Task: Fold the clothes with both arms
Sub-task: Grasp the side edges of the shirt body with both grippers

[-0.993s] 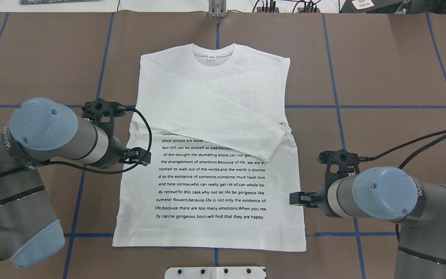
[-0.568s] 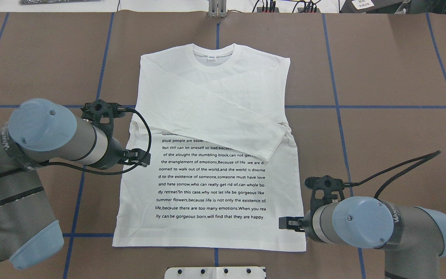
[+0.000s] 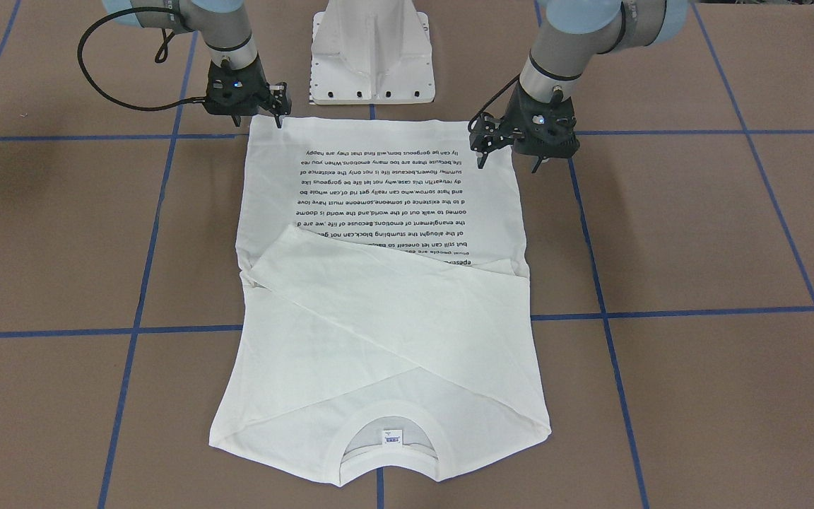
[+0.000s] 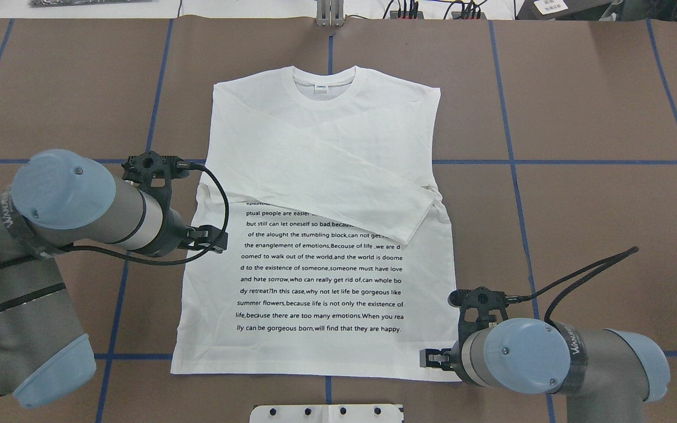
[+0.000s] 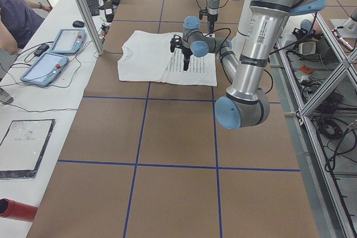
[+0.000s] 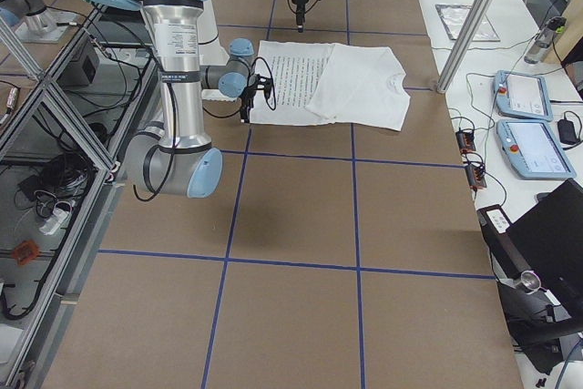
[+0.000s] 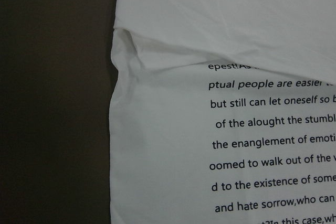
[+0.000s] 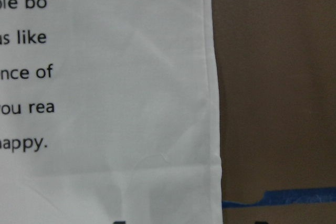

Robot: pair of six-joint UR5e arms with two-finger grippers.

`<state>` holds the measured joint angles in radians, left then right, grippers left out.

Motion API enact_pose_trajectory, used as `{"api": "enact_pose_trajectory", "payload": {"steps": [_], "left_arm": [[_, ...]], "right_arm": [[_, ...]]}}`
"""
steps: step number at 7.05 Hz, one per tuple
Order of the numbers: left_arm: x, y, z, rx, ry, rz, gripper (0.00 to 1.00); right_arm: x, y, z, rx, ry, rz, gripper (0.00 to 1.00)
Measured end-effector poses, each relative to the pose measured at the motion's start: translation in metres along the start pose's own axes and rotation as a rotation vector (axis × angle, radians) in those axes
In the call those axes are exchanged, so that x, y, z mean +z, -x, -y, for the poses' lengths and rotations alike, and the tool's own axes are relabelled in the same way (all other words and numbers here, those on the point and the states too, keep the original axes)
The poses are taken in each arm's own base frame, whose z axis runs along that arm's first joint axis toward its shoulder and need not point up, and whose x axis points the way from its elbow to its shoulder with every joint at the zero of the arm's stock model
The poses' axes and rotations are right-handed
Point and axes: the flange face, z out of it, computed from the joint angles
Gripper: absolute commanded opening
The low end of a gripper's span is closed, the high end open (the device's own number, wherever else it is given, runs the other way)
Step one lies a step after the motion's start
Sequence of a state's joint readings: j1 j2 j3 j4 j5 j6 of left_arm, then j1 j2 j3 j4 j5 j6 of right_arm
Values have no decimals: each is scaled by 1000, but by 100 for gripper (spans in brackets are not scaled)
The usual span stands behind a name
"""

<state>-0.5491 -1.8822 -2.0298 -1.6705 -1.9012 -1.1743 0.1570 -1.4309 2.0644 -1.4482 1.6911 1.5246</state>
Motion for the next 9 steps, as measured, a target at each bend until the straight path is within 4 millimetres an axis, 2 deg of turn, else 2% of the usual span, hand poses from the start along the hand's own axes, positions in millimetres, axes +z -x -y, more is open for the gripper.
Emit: {"api": "enact_pose_trajectory", "payload": {"steps": [2,4,5,7,8,9], "left_arm": [[-1,-1,0,0,-2,-3,100],[-6,-2,-2,0,-6,-9,100],[-9,-2,-2,1,-8,-14,100],[-12,-2,-3,2,-10,-17,100],[-12,-2,-3,1,-10,-17,100],[-12,-2,-3,1,-9,-17,100]], "right_arm": [[5,-1,0,1,3,-10,75],[6,-2,0,2,6,-14,74],[7,-3,0,1,7,-16,67],[8,-3,-3,15,11,-17,65],[8,-2,-4,19,13,-17,57],[9,-2,-6,20,15,-17,42]]}}
